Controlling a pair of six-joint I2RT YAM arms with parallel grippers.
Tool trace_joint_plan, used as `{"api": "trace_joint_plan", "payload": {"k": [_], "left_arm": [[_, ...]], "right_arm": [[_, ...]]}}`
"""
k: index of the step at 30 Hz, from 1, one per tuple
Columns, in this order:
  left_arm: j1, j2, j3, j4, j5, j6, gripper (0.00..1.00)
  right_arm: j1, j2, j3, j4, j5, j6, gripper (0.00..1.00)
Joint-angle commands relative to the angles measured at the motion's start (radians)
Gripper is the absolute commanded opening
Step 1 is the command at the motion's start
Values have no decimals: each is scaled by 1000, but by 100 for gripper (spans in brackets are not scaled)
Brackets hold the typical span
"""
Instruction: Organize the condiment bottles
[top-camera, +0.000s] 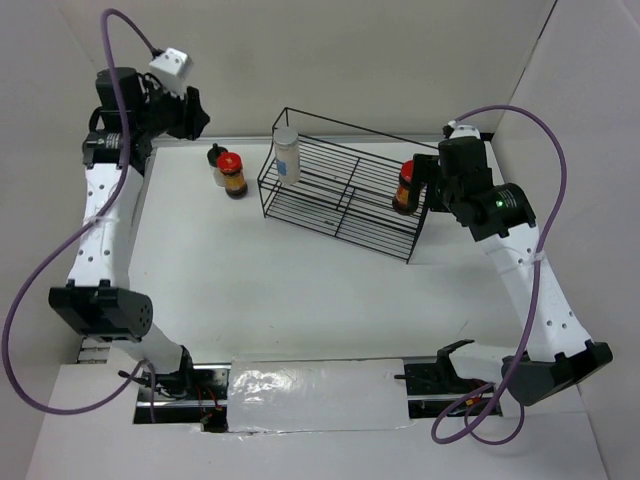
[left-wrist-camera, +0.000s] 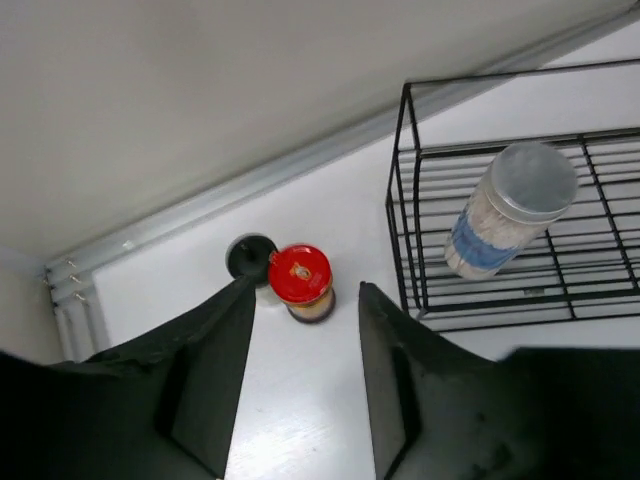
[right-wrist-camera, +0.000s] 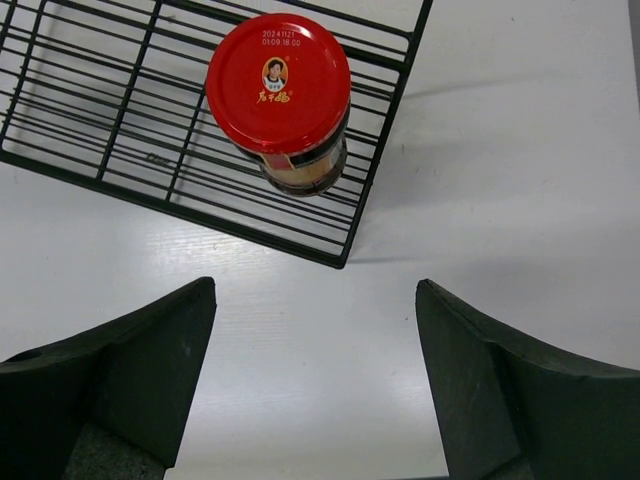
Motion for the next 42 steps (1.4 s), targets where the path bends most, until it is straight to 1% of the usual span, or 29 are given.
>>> {"api": "trace_joint_plan", "payload": {"k": [1,2,3,5,7,10,13,14,16,17,19,21,22,27,31,36,38,42], "left_arm": [[20,110,-92,5,43,89,62],[20,121,-114,19,39,107,73],[21,138,-139,60,16,129,90],[26,151,-212,115,10,170,99],[28,199,-261,201,-9,190,99],[43,251,-283,223,-24,158,99],[73,260,-366,296,45,123,99],[84,259,-437,366,88,123,99],[89,254,-513,457,126,152,99],[87,254,-577,541,145,173,99],[84,274,-632,642,198,250,99],[75,306,-634,667,194,279,99],[69,346,-624,668,183,288,99],[55,466,-538,684,139,301,99],[35,513,-510,710,105,310,99],[31,576,-453,706,59,279,99],[35,581,-430,698,80,276,99],[31,580,-433,707,131,272,95]], "right_arm": [[-5,9,42,70,28,-45,87],[-5,9,41,81,37,-52,93],[-12,18,42,92,56,-51,96],[-18,27,44,133,57,-57,99],[-24,49,39,194,45,-71,99],[-28,69,48,222,31,-95,99],[-26,79,48,245,33,-103,100],[-26,75,38,251,37,-105,100],[-26,66,21,279,33,-108,100],[-25,60,16,288,33,-112,100],[-23,58,13,310,28,-120,100],[-18,58,18,320,30,-123,100],[-17,60,19,331,31,-125,100],[0,58,18,365,45,-148,100],[11,70,19,373,64,-157,100],[20,92,37,374,77,-166,100],[28,104,39,379,80,-172,100],[37,124,59,380,90,-177,100]]}}
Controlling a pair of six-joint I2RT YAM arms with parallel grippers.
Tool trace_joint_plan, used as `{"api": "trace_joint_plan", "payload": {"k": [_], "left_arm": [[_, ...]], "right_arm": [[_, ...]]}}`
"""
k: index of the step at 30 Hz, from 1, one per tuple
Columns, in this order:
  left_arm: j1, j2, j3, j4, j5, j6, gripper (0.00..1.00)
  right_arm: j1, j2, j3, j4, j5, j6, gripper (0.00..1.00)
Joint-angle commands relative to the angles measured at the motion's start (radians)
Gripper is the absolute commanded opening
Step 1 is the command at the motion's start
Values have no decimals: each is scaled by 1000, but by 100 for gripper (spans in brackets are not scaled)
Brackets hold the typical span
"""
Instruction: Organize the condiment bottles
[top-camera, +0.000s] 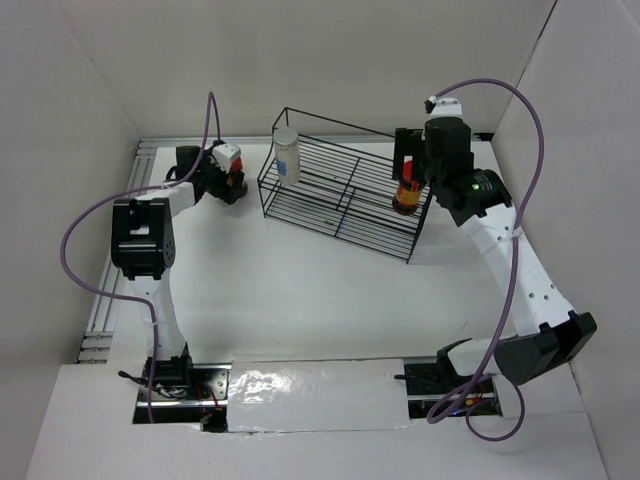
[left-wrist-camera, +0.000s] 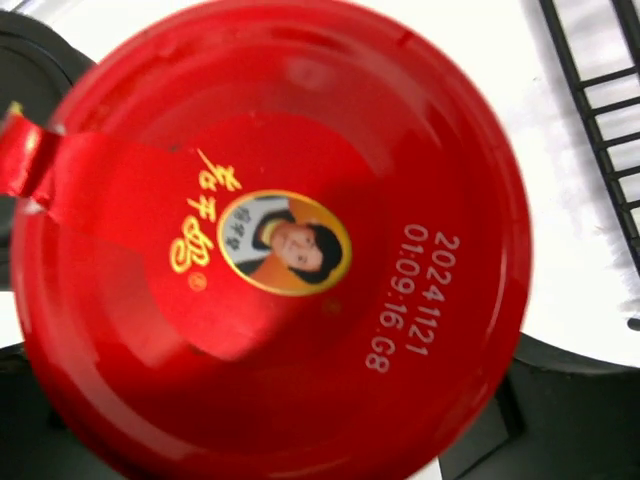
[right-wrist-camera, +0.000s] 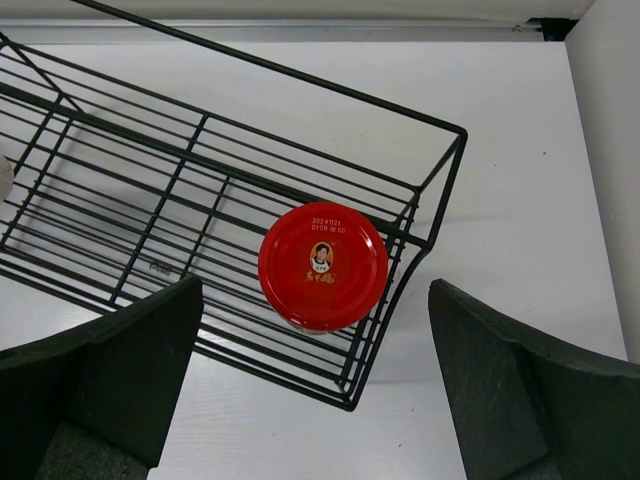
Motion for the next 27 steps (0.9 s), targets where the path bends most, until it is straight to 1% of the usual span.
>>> {"api": "trace_joint_plan", "payload": {"k": [1,7,8,11,15,16,17,19,21,22,24,25,27], "left_arm": [[-3,0,29,60,64,2,94],[-2,2,55,25,130,-10,86],[-2,0,61,18,147,-12,81],[-2,2,81,-3,187,-26,75],[-3,31,122,-5,167,-30,70],[-2,50,134,-27,161,-30,66],[-2,57,153,-37,159,-29,64],[-2,61,156,-35,162,-30,63],[-2,58,147,-23,175,-30,66],[-2,55,147,-17,194,-29,76],[-2,60,148,-14,207,-32,84],[-2,67,154,-15,205,-32,85],[-2,81,187,-26,199,-38,84]], "right_arm": [[19,22,53,58,31,-20,100],[32,59,76,49,46,-32,100],[34,62,77,51,49,-32,100],[40,77,82,49,57,-37,100],[48,94,87,46,65,-43,100],[51,100,87,43,68,-44,100],[51,102,90,42,69,-46,100],[55,107,93,40,74,-49,100],[55,110,94,35,74,-52,100],[55,114,96,34,74,-52,100],[55,114,96,34,74,-52,100],[57,117,96,34,77,-52,100],[58,117,97,35,77,-54,100]]}}
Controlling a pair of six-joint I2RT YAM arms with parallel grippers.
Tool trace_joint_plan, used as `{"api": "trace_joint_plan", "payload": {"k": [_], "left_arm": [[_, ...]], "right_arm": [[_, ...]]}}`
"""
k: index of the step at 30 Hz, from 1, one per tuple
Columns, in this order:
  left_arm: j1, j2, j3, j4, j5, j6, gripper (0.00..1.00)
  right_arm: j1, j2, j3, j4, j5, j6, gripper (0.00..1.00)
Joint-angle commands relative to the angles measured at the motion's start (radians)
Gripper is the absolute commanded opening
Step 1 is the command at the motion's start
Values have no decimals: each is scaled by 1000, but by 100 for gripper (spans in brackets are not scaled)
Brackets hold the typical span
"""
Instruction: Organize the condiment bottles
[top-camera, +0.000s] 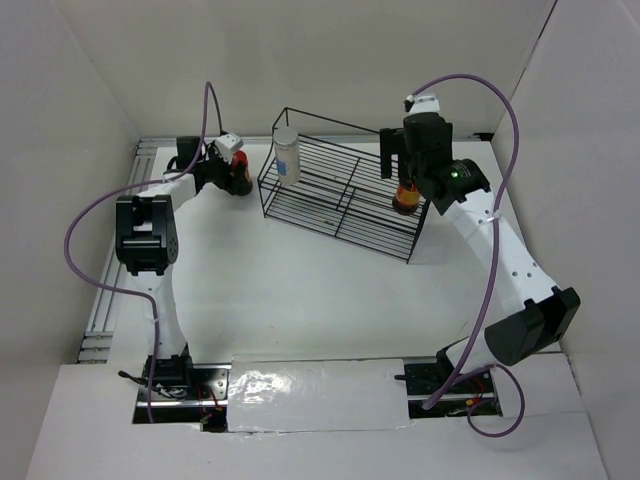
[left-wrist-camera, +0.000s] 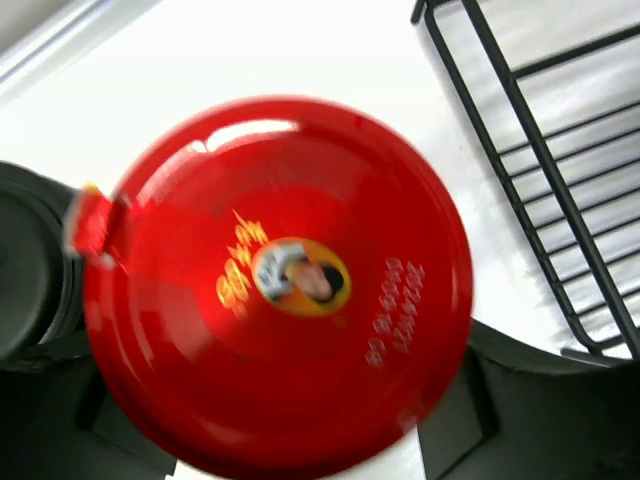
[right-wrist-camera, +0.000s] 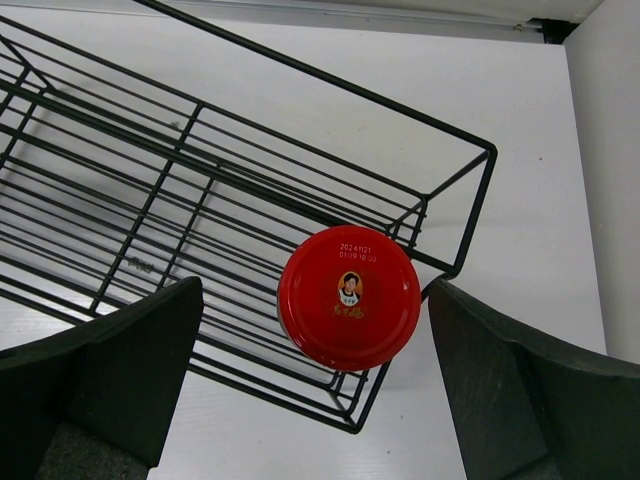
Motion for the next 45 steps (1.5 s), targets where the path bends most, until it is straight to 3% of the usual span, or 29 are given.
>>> {"api": "trace_joint_plan", "payload": {"k": [1,6,11,12,14,15,16,25,34,40,45], "left_arm": [[-2,43,71,25,39,-12,83],[-3,61,100,18,22,-10,75],[-2,60,94,21,38,-18,50],[-3,52,91,20,47,-16,39],[1,41,82,14,59,-12,27],[1,26,79,6,71,-12,10],[6,20,76,-1,75,-10,0],[33,-169,-31,-126,122,103,0],[63,-388,-145,-300,275,227,0],[90,-549,-211,-518,418,351,0],[80,-716,-197,-814,590,500,0]], "right_arm": [[12,4,49,35,20,-13,100],[17,14,61,27,26,-13,100],[23,18,68,18,29,-11,100],[26,17,70,18,29,-11,100],[28,15,70,18,31,-13,100],[32,11,67,18,26,-16,100],[34,7,65,18,25,-17,100],[55,-52,33,39,-73,-85,100],[97,-95,9,35,-195,-134,100],[170,-112,38,-16,-271,-179,100],[277,-95,76,11,-526,-206,100]]}}
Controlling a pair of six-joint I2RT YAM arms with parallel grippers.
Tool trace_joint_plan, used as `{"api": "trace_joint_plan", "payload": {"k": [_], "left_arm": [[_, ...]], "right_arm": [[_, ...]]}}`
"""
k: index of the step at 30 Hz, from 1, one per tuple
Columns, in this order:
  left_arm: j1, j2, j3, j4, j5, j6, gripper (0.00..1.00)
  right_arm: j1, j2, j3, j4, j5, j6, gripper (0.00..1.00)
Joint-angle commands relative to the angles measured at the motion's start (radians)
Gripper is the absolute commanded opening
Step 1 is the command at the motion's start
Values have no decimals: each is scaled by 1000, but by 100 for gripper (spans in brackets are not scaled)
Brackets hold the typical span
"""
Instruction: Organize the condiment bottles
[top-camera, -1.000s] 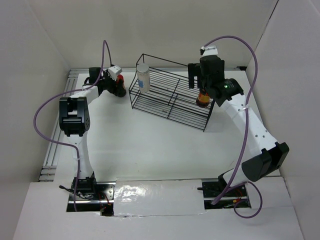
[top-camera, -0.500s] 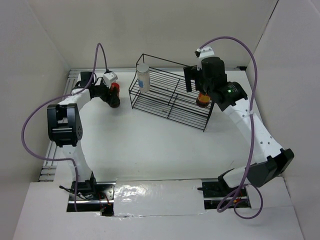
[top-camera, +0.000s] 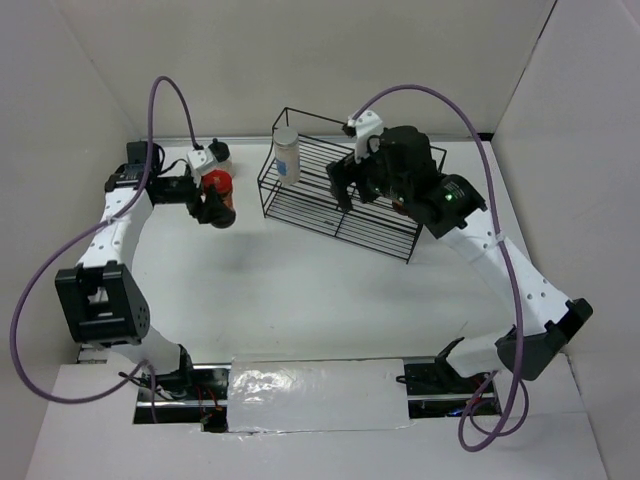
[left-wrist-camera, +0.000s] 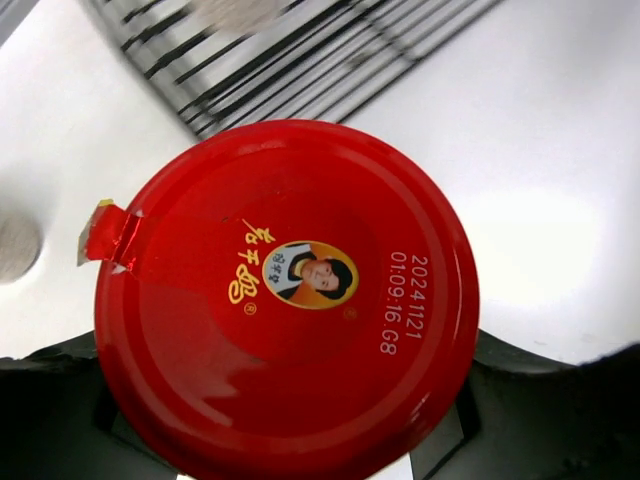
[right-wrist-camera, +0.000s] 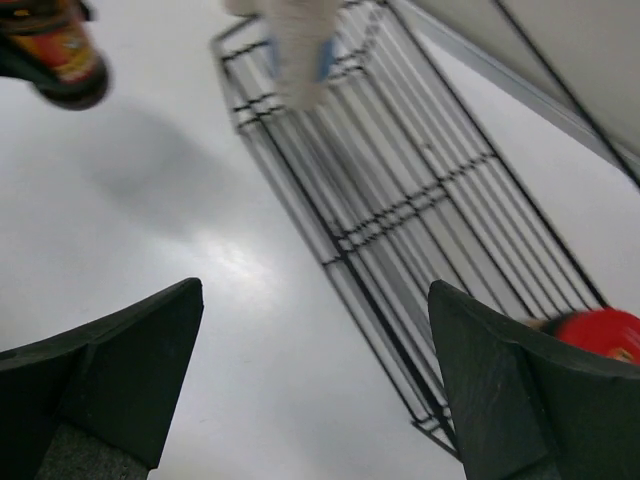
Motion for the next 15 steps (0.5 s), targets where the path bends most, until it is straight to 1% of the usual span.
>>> {"api": "trace_joint_plan", "payload": {"k": [1,2,6,7,10,11,12,15], "left_arm": [[-19,-132,56,-209,257,157,0],[-37,-145,66,-286,271,184,0],[-88,-207,89,-401,325,205,0],[-103,-221,86,-408,337,203,0],[-135,-277,64,-404,372,171,0],[-136,-298,60,-399,380,162,0],[-166,-309,58,-401,383,160,0],[-195,-343,60,-404,397,160,0]], "right_arm": [[80,-12,59,34,-219,-40,100],[134,6,62,49,-265,-42,100],[272,53,62,133,-320,-59,100],[288,57,53,182,-319,-59,100],[312,65,39,259,-345,-56,100],[311,69,42,270,-383,-53,100],[312,79,47,281,-400,-48,100],[309,94,39,304,-429,-34,100]]}}
